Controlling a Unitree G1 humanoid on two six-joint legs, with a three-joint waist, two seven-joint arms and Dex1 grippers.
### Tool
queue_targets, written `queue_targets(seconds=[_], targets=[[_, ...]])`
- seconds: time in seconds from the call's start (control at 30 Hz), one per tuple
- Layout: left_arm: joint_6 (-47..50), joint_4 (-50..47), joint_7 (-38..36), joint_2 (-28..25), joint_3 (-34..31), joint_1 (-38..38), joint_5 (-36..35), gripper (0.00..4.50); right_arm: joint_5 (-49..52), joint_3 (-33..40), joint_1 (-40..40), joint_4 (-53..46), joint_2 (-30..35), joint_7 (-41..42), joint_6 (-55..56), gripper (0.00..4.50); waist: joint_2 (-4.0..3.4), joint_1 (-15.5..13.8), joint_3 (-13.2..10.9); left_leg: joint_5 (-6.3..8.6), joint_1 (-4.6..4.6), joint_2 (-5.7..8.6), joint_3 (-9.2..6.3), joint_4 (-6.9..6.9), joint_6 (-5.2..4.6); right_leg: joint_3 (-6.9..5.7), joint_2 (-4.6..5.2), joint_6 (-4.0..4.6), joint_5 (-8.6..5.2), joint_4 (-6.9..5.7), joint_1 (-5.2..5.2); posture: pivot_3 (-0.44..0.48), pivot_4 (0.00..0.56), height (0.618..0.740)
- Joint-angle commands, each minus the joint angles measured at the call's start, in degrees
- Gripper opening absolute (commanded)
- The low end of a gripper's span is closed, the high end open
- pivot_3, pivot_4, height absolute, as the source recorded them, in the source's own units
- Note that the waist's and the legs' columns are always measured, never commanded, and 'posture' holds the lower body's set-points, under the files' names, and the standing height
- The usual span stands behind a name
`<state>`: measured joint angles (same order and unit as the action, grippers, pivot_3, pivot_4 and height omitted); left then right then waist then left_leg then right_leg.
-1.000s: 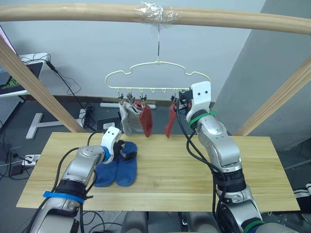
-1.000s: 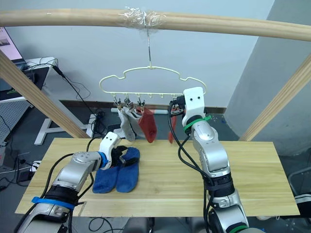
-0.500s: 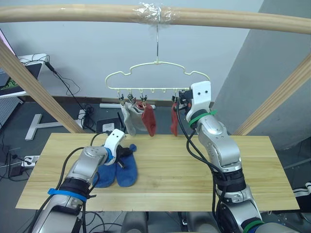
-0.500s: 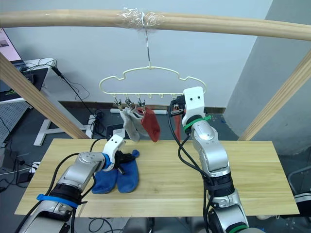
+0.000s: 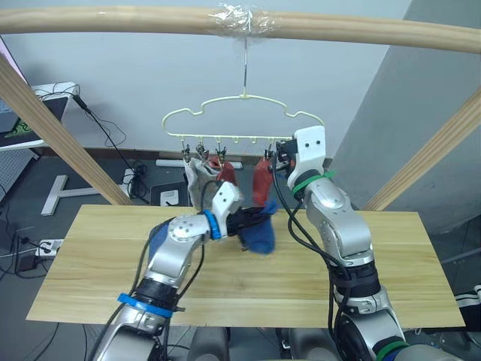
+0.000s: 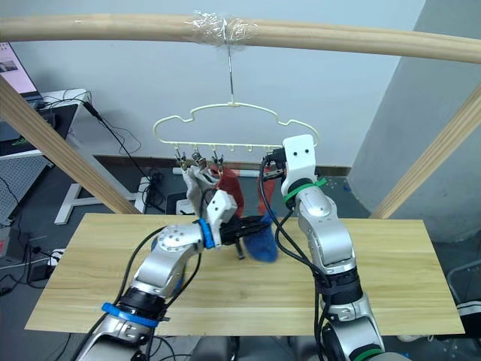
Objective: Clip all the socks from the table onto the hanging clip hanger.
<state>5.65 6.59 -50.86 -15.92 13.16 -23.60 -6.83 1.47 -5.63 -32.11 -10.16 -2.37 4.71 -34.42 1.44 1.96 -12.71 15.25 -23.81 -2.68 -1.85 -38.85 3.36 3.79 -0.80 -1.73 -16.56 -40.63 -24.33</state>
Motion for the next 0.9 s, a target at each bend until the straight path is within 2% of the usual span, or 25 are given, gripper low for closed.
queue_targets(seconds=[0.03, 0.23, 0.4, 0.77, 0.9], targets=[[-4.20, 1.94, 3.97, 2.26, 0.27, -3.62, 2.17, 0.01, 0.82, 0.47, -1.28, -3.42, -0.21, -0.04, -0.02, 0.00, 0.00, 0.01, 0.00, 0.00, 0.00, 0.00, 0.00, 0.00, 0.00, 0.00, 0.00, 0.00, 0.00, -0.02, 0.00, -0.022, 0.200, 0.705], [-14.05, 11.17, 9.25, 2.89, 0.17, -8.98, 7.42, 0.01, 1.12, 0.64, -1.26, -3.89, -0.39, -0.07, -0.92, 0.00, 0.00, 0.49, 0.00, 0.00, 0.02, 0.00, 0.00, -0.02, -0.01, 0.01, -0.02, 0.00, 0.00, -0.06, 0.00, -0.029, 0.199, 0.705], [-19.50, 16.33, 12.47, 3.58, -0.62, -12.29, 8.70, 0.01, 1.64, 0.94, -1.03, -4.31, -0.65, -0.16, -2.12, 0.00, 0.00, 0.46, 0.00, 0.00, -0.01, 0.01, 0.00, -0.02, 0.00, 0.00, -0.01, 0.00, 0.00, -0.02, 0.00, -0.034, 0.199, 0.705], [-24.99, 20.69, 14.59, 3.39, 0.12, -14.32, 11.75, 0.01, 3.32, 1.46, -0.71, -5.14, -1.22, -0.48, -4.99, 0.00, 0.00, 0.88, 0.00, 0.00, -0.01, 0.02, -0.01, -0.02, -0.01, -0.01, -0.01, -0.01, 0.00, -0.02, 0.00, -0.044, 0.201, 0.705], [-25.17, 20.47, 11.96, 2.88, 1.37, -12.96, 11.75, 0.01, 3.26, 2.24, -1.22, -5.05, -1.31, -1.00, -4.06, 0.00, 0.00, 0.98, 0.00, 0.00, -0.02, 0.01, 0.00, -0.01, -0.01, -0.01, -0.02, -0.01, 0.00, 0.00, 0.00, -0.045, 0.202, 0.705]])
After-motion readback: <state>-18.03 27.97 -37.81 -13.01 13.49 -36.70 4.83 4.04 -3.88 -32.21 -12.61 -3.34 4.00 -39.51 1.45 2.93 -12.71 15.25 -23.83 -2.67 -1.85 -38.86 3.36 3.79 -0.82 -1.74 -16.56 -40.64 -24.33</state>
